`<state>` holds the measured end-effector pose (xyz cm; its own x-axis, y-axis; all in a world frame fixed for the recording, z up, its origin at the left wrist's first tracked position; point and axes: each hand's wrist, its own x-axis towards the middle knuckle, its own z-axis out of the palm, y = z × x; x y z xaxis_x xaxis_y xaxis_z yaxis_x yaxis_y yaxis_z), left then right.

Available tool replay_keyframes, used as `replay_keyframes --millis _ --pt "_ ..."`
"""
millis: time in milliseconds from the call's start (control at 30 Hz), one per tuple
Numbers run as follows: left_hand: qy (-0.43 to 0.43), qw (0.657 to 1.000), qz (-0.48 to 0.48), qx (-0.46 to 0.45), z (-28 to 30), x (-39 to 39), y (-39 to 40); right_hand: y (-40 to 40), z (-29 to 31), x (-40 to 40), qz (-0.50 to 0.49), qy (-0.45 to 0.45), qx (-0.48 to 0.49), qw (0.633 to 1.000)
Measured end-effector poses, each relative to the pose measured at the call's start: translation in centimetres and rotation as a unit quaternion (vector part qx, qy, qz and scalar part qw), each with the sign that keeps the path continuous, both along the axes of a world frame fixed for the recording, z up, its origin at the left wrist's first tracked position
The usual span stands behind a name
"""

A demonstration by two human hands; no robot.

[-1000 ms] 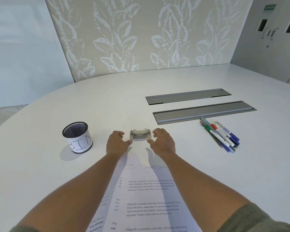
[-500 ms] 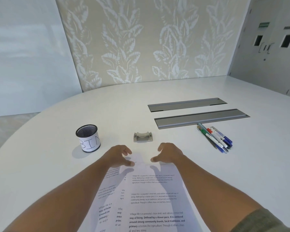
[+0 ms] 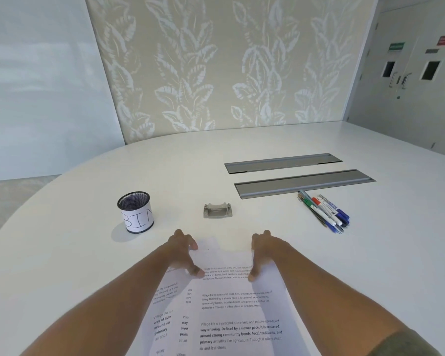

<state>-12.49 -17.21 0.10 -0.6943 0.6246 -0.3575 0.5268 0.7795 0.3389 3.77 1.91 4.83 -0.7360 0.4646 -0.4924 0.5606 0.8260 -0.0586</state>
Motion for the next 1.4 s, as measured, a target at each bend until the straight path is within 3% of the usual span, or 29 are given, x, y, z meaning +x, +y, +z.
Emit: replay_keyframes --millis 167,333,500,667,933,1133,1267,1400 --pt "-0.027 0.999 0.019 0.025 -0.2 0.1 -0.4 0.3 -0.3 -0.1 -0.041 0.066 -0.044 0.996" --pt "-0.077 0.978 0.089 0.174 -0.9 -0.1 -0.8 1.0 -1.4 0.1 -0.163 0.191 -0.16 0.955" --pt "-0.213 0.901 0.188 0.328 -0.2 0.0 -1.2 1.7 -2.2 -0.1 -0.294 0.312 -0.302 0.852" --pt "-0.305 0.811 0.242 0.436 0.6 0.2 -1.2 1.9 -2.3 -0.2 -0.337 0.388 -0.403 0.757" --pt "-0.328 0.749 0.269 0.51 1.6 -0.3 -1.3 1.8 -3.0 0.2 -0.287 0.381 -0.439 0.761" --pt "-0.245 0.791 0.297 0.475 1.9 -0.8 -2.5 1.8 -3.1 -0.2 -0.271 0.402 -0.384 0.786" --pt "-0.109 0.87 0.285 0.386 1.5 -1.2 -4.7 1.8 -3.0 -0.5 -0.274 0.413 -0.373 0.784" --pt "-0.038 0.913 0.307 0.266 1.1 -1.5 -6.9 1.6 -3.2 -0.9 -0.269 0.422 -0.365 0.785"
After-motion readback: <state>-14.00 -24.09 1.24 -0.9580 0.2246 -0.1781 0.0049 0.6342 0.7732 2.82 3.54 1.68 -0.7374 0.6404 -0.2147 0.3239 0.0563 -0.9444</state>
